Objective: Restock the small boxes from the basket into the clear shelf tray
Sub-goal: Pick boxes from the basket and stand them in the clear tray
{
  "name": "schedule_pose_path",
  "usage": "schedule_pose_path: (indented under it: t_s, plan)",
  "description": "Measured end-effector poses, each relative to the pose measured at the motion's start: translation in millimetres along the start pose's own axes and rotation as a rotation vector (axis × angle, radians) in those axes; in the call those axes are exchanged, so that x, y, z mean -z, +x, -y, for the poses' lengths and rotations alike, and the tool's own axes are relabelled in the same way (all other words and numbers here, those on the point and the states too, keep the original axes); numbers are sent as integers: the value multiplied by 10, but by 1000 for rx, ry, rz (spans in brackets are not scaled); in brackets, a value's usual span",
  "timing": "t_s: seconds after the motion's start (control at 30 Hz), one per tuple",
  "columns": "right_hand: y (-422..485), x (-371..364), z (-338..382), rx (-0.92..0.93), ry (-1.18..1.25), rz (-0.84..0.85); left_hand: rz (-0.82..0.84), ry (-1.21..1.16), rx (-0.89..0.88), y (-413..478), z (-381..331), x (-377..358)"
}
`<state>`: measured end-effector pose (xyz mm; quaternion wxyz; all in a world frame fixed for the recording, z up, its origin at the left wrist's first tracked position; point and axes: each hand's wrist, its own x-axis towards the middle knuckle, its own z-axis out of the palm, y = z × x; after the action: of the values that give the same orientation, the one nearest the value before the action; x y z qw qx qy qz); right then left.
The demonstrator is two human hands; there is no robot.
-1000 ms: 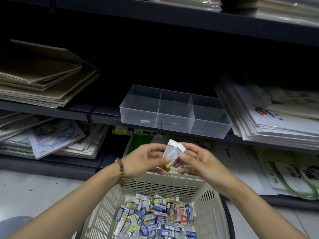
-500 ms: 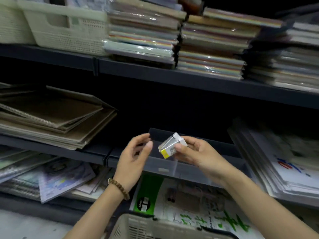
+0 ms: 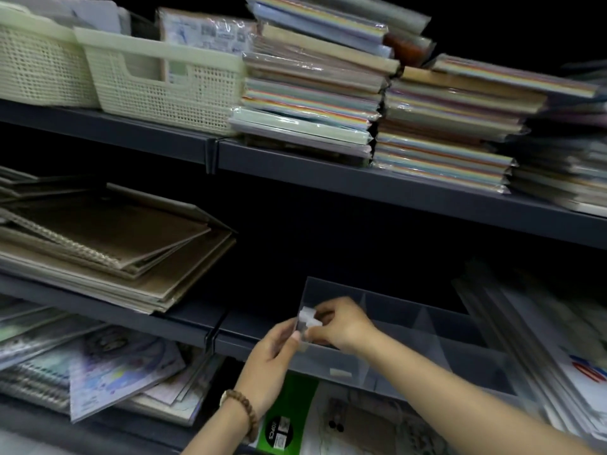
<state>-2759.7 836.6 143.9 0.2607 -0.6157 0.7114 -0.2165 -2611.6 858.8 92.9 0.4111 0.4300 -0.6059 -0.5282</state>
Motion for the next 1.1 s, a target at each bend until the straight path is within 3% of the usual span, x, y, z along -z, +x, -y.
schedule_pose_path:
  t_s: [0.17,0.27,0.4,0.5,0.77,0.97,1.1]
  plan:
    - [-51,1,13,-87,157,27,-11,-28,5,-10,-11,5]
    - [-68,95,41,-208,411,141,5,-36,18,-28,-16,4]
    - [-84,168,72,-323,538,277,34,-58,17,-64,-36,9]
    - [-75,129,91,-338,614,252,38,-56,15,-73,-32,14]
    - [-222,200,-28,-194,551,185,28,-71,-18,-148,-8,64]
    - [-849,475,-168,119,632,5,53,72,-23,-432,160,178]
    - [-1387,169,-733,20,758,42,151,231,84,-858,615,176]
